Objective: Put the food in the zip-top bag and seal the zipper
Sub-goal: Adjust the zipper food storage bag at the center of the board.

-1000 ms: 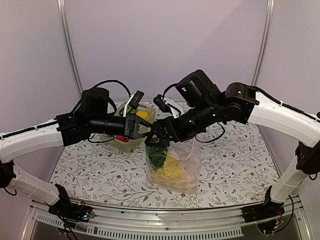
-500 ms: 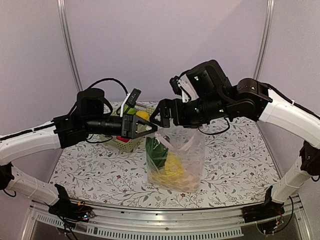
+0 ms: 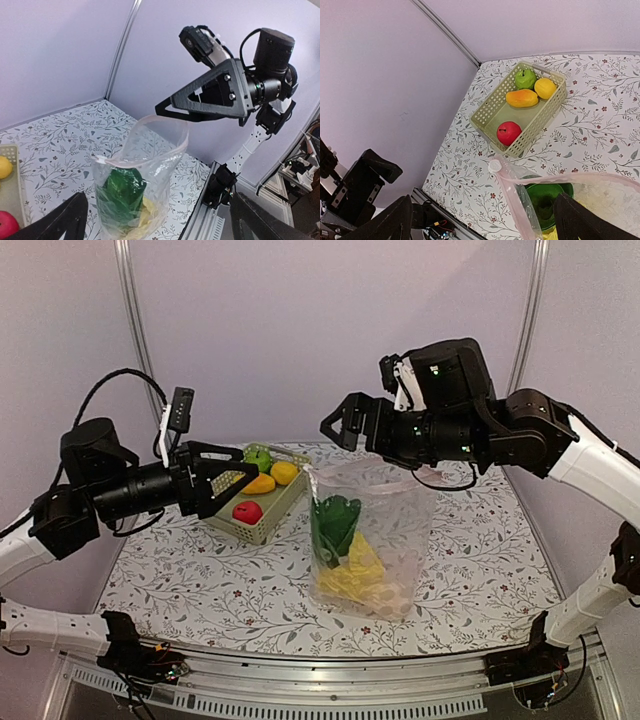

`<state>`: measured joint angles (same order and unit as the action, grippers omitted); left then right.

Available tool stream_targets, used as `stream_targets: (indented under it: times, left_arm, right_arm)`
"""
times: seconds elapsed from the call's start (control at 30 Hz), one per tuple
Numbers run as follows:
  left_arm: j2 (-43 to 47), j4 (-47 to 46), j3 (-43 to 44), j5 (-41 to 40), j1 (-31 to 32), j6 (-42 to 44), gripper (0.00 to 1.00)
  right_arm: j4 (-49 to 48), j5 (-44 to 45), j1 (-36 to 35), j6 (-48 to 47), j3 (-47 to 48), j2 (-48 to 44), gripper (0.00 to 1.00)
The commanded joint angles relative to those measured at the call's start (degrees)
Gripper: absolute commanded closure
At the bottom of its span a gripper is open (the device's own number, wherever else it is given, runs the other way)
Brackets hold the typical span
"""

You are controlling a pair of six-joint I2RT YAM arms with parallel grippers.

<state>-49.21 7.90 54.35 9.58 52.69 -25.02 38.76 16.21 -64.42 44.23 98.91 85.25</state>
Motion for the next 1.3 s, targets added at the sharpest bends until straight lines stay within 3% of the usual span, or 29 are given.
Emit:
stream_targets:
  times: [0.0,0.17,0.37,0.6,0.8,0.97,1.27]
  left_arm:
    - [-3.94,-0.42,-1.79,-4.2,4.9,5.38,0.0]
    - [-9.55,-3.06,-2.16,-5.7,5.75,1.65,0.0]
    - [-17.98,-9.34,-6.95,-5.44,5.74,-9.23,0.0]
    - [-23.14,-12.78,-8.32,-3.12,5.77,-13.56,0.0]
    - [-25.66,-16.05,-11.48,-2.6,6.05,-16.21,0.0]
    - [-25.45,-17.83,-14.68,-3.47,6.24,-18.2,0.0]
    - [-22.34,-16.19,-16.35,-4.89,6.17,-20.28,0.0]
  right_arm:
    - [-0.63,1.76,0.25,1.54,0.47,1.71,0.02]
    - [0.02,-0.73,0.25,-3.52,1.31,1.6,0.06]
    - [8.8,7.7,1.58,-9.39,-0.12,-0.55,0.01]
    - [10.87,3.91,11.14,-9.36,-13.95,-5.82,0.01]
    - [-0.14,-9.85,20.31,-7.32,-32.2,-10.88,0.04]
    - [-11.58,-20.4,22.1,-6.36,-43.7,-11.54,0.1]
    - [-17.16,-25.73,21.11,-8.26,-49.34,-3.58,0.14]
